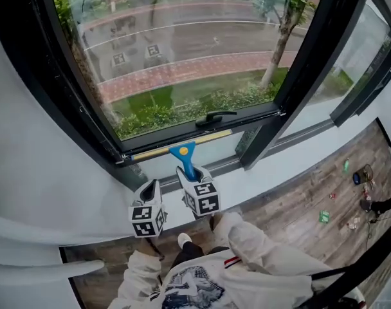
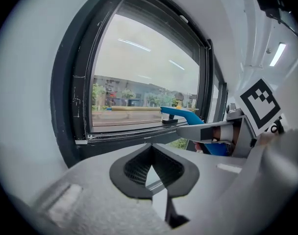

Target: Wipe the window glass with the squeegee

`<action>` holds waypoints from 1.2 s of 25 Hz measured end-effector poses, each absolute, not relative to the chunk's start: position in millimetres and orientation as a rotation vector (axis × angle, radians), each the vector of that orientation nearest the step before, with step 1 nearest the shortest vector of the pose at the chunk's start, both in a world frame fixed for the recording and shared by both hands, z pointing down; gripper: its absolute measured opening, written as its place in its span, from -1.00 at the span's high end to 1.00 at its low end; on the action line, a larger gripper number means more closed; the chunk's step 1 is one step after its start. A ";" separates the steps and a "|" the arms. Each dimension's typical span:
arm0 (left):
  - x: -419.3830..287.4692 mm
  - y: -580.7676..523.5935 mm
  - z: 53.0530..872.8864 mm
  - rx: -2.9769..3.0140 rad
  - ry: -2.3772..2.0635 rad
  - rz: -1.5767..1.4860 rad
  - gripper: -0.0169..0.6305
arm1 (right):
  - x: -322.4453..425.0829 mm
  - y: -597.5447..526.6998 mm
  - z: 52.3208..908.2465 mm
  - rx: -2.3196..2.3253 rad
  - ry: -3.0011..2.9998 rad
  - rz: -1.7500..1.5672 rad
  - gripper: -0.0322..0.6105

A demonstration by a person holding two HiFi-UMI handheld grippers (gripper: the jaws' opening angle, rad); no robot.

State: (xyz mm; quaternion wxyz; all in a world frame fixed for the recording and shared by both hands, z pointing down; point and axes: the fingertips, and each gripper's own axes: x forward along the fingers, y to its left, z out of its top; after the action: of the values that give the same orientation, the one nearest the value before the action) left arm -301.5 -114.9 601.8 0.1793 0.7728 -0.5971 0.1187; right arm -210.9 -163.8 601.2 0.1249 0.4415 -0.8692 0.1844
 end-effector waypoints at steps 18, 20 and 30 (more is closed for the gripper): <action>-115.7 97.2 551.0 2.208 -1.871 0.225 0.95 | 23.1 68.1 591.6 1.160 -2.584 0.553 0.55; -102.2 114.7 539.6 2.239 -1.873 0.224 0.95 | 40.6 83.1 582.2 1.171 -2.588 0.534 0.55; -92.2 173.1 526.0 2.287 -1.870 0.230 0.95 | 76.2 129.4 549.7 1.279 -2.607 0.481 0.55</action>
State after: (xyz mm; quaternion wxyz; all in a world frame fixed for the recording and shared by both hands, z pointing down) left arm -92.2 173.1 526.0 0.0892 0.7687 -0.6286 0.0772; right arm 76.2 129.4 549.7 0.0990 0.4323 -0.8814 0.1626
